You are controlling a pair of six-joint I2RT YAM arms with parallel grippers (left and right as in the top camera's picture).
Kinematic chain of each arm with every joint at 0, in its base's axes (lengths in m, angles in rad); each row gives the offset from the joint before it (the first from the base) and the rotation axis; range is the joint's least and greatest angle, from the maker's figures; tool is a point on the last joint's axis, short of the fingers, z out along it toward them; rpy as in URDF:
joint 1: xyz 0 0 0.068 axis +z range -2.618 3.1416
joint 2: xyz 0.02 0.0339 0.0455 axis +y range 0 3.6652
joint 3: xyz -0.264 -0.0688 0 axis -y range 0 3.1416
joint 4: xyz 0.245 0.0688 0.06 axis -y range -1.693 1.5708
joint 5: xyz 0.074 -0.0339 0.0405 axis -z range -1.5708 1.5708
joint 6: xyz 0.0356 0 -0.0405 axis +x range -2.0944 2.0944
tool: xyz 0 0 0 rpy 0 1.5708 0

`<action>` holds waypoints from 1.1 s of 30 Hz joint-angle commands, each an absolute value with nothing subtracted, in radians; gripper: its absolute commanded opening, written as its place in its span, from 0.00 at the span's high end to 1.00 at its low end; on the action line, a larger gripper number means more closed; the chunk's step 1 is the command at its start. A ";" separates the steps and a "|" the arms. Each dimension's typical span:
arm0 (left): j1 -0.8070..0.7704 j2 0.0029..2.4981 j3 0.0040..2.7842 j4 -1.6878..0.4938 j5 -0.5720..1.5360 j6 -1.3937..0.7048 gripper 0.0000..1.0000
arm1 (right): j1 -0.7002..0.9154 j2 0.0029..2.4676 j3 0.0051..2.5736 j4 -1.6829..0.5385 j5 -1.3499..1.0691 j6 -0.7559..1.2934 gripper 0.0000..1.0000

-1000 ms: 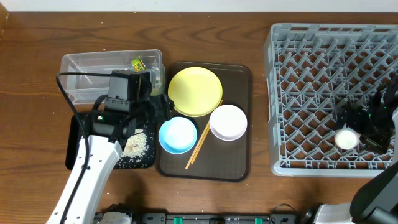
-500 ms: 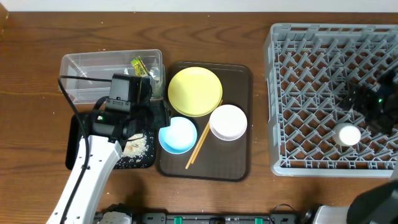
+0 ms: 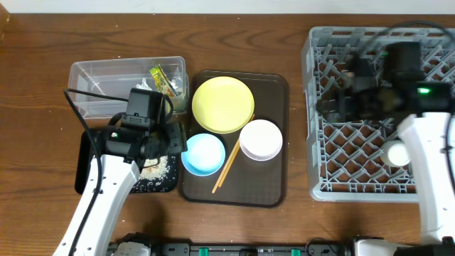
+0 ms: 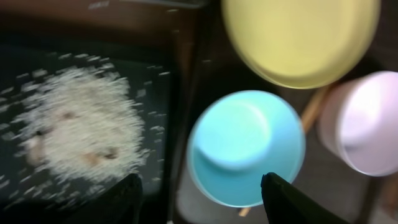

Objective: Sort waste into correct bins and load items into the dishwasher rack
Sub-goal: 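Carry the white cup with the right gripper and place it in the rack, then lift the pink bowl with the right gripper and move it into the rack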

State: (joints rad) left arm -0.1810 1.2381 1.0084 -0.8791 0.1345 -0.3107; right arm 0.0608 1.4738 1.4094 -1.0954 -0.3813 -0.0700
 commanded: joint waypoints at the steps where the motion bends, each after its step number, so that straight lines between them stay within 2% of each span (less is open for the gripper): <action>1: -0.178 1.237 1.016 -0.895 0.032 -0.346 0.36 | 0.164 1.516 1.392 -1.075 -0.321 -0.057 0.19; 5: -0.178 1.237 1.016 -0.897 0.033 -0.346 0.36 | 0.262 1.588 1.392 -1.040 -0.261 0.010 0.21; 7: -0.178 1.237 1.016 -0.897 0.033 -0.346 0.36 | 0.300 1.634 1.392 -1.021 -0.217 0.052 0.25; 11: -0.178 1.237 1.016 -0.901 0.033 -0.346 0.35 | 0.347 1.720 1.392 -0.989 -0.176 0.101 0.44; 18: -0.178 1.237 1.016 -0.901 0.033 -0.346 0.35 | 0.381 1.872 1.392 -0.956 -0.158 0.142 0.44; 22: -0.178 1.237 1.016 -0.900 0.033 -0.346 0.35 | 0.390 1.939 1.392 -0.956 -0.161 0.142 0.48; 25: -0.178 1.237 1.016 -0.900 0.033 -0.346 0.35 | 0.395 1.977 1.392 -0.953 -0.161 0.142 0.60; 26: -0.178 1.237 1.016 -0.900 0.033 -0.346 0.35 | 0.394 1.984 1.392 -0.952 -0.161 0.142 0.68; 30: -0.178 1.237 1.016 -0.900 0.033 -0.346 0.35 | 0.392 1.984 1.393 -0.941 -0.161 0.146 0.87; 33: -0.178 1.237 1.016 -0.901 0.033 -0.346 0.35 | 0.392 1.984 1.393 -0.938 -0.161 0.146 0.93</action>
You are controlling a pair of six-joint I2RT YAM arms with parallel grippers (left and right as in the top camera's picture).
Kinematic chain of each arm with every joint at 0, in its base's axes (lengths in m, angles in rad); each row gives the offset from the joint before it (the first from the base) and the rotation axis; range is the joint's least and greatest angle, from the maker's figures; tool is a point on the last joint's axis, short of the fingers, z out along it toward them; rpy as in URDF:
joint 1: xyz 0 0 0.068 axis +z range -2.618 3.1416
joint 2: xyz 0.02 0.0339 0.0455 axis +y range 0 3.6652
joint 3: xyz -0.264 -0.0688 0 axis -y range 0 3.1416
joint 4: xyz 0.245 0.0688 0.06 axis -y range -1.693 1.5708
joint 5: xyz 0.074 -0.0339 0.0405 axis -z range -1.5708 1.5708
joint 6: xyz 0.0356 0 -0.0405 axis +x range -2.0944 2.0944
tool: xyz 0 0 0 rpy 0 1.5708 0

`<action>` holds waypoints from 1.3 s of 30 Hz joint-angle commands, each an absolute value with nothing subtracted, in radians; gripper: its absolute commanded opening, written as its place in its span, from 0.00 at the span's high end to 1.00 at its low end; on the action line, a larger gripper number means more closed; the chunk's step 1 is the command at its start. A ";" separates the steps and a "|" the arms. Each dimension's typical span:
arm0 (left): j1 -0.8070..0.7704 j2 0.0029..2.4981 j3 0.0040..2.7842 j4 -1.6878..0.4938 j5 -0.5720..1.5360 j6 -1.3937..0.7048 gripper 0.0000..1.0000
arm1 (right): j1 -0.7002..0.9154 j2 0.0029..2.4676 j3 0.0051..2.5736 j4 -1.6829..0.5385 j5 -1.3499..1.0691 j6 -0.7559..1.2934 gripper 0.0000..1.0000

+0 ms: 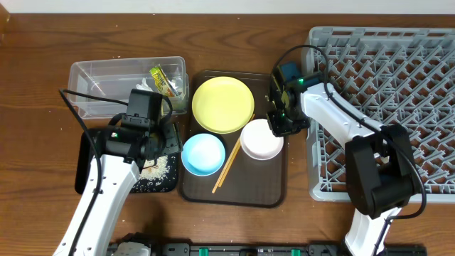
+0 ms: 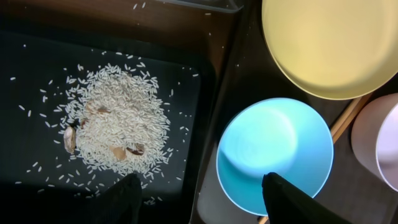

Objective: Sort waste into correct bins and load items into the dishwasher rack
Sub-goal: 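Lift the pink bowl with the right gripper and move it into the rack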

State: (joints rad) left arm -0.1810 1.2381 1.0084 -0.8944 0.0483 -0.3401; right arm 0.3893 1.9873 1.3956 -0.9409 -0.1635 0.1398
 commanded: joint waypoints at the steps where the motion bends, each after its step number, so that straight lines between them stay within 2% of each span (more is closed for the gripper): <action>1: -0.178 1.237 1.016 -0.901 0.033 -0.346 0.35 | 0.392 1.984 1.393 -0.938 -0.161 0.146 0.96; 2: -0.178 1.237 1.016 -0.901 0.033 -0.346 0.35 | 0.392 1.984 1.393 -0.939 -0.160 0.145 0.99; 11: -0.178 1.237 1.016 -0.901 0.033 -0.346 0.35 | 0.375 1.922 1.408 -0.960 -0.139 0.145 0.99; 20: -0.178 1.237 1.016 -0.900 0.033 -0.346 0.35 | 0.303 1.650 1.427 -0.908 0.129 0.145 0.99; 29: -0.178 1.237 1.016 -0.900 0.033 -0.346 0.35 | 0.237 1.555 1.427 -0.658 0.556 0.080 0.99; 35: -0.178 1.237 1.016 -0.900 0.033 -0.346 0.34 | 0.189 1.588 1.426 -0.456 0.726 -0.011 0.99; 39: -0.178 1.237 1.016 -0.900 0.033 -0.346 0.34 | 0.155 1.634 1.426 -0.329 0.736 -0.112 0.99</action>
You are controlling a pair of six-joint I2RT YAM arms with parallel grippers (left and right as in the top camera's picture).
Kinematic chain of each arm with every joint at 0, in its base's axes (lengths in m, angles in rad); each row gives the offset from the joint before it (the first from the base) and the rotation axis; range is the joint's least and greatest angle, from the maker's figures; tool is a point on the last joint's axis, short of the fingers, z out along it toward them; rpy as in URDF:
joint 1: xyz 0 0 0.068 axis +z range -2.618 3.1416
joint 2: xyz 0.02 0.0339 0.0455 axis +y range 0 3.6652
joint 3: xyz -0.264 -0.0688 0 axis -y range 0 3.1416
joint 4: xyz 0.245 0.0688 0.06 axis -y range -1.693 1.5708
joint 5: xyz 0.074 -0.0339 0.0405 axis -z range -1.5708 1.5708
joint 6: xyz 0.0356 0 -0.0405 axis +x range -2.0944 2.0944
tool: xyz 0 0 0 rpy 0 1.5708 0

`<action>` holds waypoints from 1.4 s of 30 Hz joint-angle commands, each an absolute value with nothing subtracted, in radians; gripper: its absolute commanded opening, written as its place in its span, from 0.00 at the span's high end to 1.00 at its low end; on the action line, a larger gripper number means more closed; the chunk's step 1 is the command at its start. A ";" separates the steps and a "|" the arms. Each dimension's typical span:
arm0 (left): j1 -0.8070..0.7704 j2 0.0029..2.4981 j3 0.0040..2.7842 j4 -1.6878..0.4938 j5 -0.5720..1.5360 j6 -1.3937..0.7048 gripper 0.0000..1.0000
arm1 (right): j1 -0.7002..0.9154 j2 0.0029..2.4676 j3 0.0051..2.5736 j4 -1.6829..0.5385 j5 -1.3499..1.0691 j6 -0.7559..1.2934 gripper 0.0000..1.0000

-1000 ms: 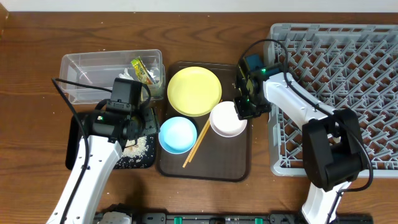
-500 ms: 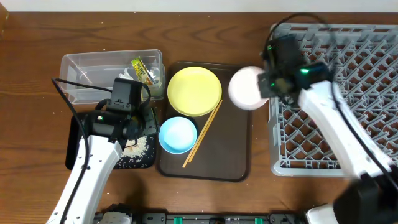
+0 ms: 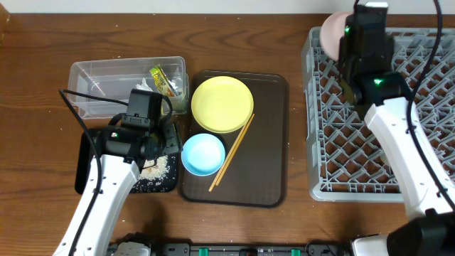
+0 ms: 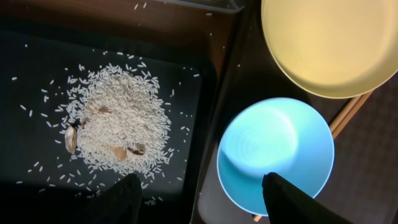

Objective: Sort waste into correct bins and load items into the dishwasher rack
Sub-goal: 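Lift the pink bowl with the right gripper and move it into the rack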

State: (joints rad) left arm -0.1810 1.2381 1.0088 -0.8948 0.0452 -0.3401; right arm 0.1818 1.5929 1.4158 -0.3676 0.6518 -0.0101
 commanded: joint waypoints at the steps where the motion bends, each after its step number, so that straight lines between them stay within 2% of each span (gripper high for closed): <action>1: -0.178 1.237 1.016 -0.900 0.033 -0.346 0.35 | 0.149 1.645 1.426 -0.303 0.736 -0.139 0.99; 8: -0.178 1.237 1.016 -0.900 0.033 -0.346 0.35 | 0.111 1.763 1.426 -0.172 0.736 -0.266 0.99; 21: -0.178 1.237 1.016 -0.900 0.041 -0.357 0.35 | 0.113 1.911 1.426 -0.176 0.737 -0.263 0.99; 42: -0.178 1.237 1.016 -0.901 0.041 -0.357 0.34 | 0.124 1.928 1.425 -0.145 0.738 -0.229 0.99</action>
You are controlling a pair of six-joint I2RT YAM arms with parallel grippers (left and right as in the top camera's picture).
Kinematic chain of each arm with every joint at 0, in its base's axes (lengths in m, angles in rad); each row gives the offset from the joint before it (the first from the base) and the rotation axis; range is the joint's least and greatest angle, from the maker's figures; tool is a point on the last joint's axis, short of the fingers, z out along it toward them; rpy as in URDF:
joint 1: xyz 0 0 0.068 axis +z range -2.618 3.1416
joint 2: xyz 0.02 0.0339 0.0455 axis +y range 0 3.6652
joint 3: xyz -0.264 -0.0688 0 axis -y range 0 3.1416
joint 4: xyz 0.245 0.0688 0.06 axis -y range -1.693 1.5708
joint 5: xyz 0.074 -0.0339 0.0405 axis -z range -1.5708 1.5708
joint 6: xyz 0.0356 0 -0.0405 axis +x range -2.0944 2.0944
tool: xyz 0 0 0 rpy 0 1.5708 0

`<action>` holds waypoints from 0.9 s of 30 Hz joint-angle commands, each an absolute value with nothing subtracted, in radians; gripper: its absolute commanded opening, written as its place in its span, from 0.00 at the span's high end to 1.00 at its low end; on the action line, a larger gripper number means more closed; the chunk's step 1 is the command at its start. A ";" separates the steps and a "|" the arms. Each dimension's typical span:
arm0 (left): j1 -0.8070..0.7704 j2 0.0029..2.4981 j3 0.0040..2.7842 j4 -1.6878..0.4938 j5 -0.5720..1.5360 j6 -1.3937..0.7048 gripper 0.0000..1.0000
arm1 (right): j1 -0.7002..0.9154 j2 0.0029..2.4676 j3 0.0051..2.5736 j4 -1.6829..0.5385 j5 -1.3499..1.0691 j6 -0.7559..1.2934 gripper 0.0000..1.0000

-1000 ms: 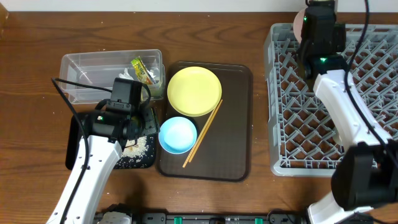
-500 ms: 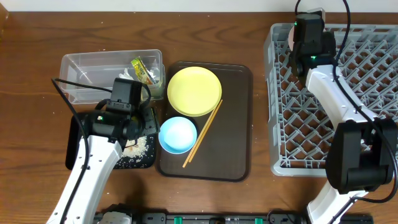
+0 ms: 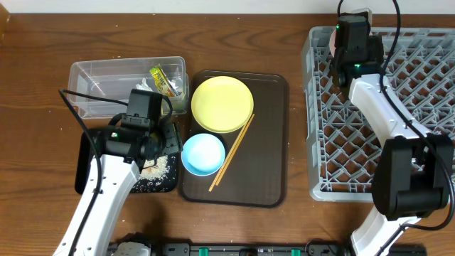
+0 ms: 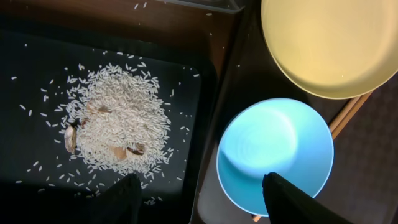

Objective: Sort waste into correct bins and load items into the dishwasher rack
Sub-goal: 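Lift the pink bowl with the right gripper and move it into the rack, then release the pink bowl and reach the right gripper to the light-blue bowl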

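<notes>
On the brown tray (image 3: 266, 178) lie a yellow plate (image 3: 222, 104), a blue bowl (image 3: 203, 153) and a pair of chopsticks (image 3: 232, 152). My left gripper (image 4: 202, 199) hangs open above the line where the black tray (image 4: 37, 74) of spilled rice (image 4: 118, 121) meets the brown tray. One finger is over the rice tray and the other over the blue bowl (image 4: 273, 146). My right gripper (image 3: 341, 65) is at the far left corner of the grey dishwasher rack (image 3: 377, 142), its jaws hidden under the wrist. No pink bowl shows.
A clear plastic bin (image 3: 106, 85) with a yellow-green wrapper (image 3: 162, 80) stands behind the black tray. The rack fills the right side of the table. The right arm stretches along the rack's right part.
The pink bowl held at the rack's far left corner is no longer in sight. My right wrist has shifted a little left over that corner. The left arm has not moved.
At first the pink-white bowl stood on the brown tray beside the blue bowl, with my right arm over the rack. Then my right gripper was at that bowl. Later the bowl was held at the rack's far corner and the chopsticks had shifted. Now the bowl is hidden.
</notes>
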State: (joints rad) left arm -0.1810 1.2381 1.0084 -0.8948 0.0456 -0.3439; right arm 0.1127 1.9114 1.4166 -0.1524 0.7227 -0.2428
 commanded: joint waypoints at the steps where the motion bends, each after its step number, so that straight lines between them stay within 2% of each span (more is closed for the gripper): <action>1: -0.178 1.237 1.016 -0.901 0.041 -0.357 0.35 | 0.124 1.930 1.425 -0.145 0.738 -0.229 0.99; 12: -0.178 1.237 1.016 -0.900 0.041 -0.357 0.34 | 0.152 1.936 1.425 -0.153 0.736 -0.229 0.99; 27: -0.178 1.237 1.016 -0.900 0.041 -0.357 0.34 | 0.221 1.935 1.425 -0.414 0.741 -0.101 0.99</action>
